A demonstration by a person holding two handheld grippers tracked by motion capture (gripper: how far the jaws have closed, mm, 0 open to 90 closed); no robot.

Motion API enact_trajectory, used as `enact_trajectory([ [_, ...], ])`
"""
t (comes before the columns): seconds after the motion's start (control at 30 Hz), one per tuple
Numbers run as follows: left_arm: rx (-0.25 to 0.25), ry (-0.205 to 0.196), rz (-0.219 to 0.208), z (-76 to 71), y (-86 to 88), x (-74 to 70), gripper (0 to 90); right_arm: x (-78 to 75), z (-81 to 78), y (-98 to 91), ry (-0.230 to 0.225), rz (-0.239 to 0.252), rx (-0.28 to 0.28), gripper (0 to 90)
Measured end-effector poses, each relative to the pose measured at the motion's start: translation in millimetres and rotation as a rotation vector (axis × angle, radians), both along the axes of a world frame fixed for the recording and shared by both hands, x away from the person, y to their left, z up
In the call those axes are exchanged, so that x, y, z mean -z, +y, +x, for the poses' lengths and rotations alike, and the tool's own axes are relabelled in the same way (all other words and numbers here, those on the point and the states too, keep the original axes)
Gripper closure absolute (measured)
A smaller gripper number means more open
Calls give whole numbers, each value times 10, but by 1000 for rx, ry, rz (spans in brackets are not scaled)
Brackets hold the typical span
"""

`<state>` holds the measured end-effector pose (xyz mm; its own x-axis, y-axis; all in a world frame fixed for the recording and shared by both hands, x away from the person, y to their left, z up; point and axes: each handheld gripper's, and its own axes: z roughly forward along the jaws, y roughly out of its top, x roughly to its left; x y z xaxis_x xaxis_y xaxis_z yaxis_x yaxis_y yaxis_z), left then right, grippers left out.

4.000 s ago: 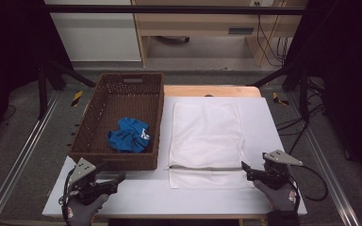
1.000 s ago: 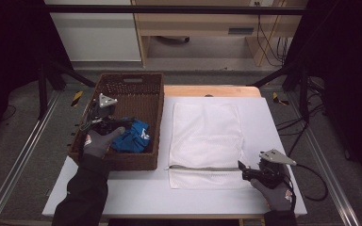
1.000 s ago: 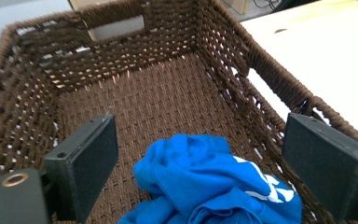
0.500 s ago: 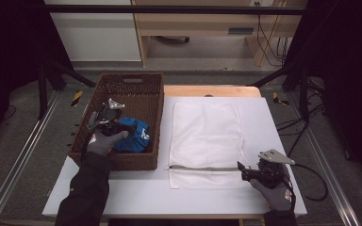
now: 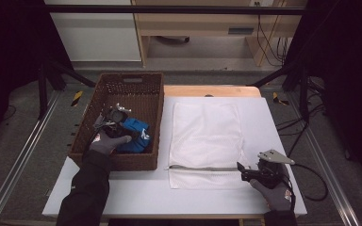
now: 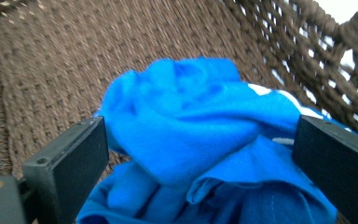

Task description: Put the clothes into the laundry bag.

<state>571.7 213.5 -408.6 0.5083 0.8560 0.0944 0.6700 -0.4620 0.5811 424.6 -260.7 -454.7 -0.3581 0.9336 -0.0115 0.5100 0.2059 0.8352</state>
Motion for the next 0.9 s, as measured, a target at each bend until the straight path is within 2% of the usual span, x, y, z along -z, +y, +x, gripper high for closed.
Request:
enact_trajectory([
  [0.07,3,5,6,5,-6,9,26,3,1,1,3,1,0,62],
  [0.23,-2,64,11,44,-9,65,18,8,4,-2,3,-2,0,61],
  [0.5,16,157,94,85,-61,188,38,15,6,-3,4,-7,1,60],
  [0.63,26,184,109,95,-74,212,127,12,5,-8,2,-8,-1,61],
  [0.73,23,199,109,104,-70,219,243,9,3,-11,4,-4,0,61],
  [0.8,20,205,107,108,-67,221,273,10,2,-10,5,-2,2,62],
  [0.87,17,206,103,110,-62,219,401,10,3,-12,1,-5,2,62],
  [0.9,11,199,103,107,-59,215,401,10,3,-12,1,-5,2,62],
])
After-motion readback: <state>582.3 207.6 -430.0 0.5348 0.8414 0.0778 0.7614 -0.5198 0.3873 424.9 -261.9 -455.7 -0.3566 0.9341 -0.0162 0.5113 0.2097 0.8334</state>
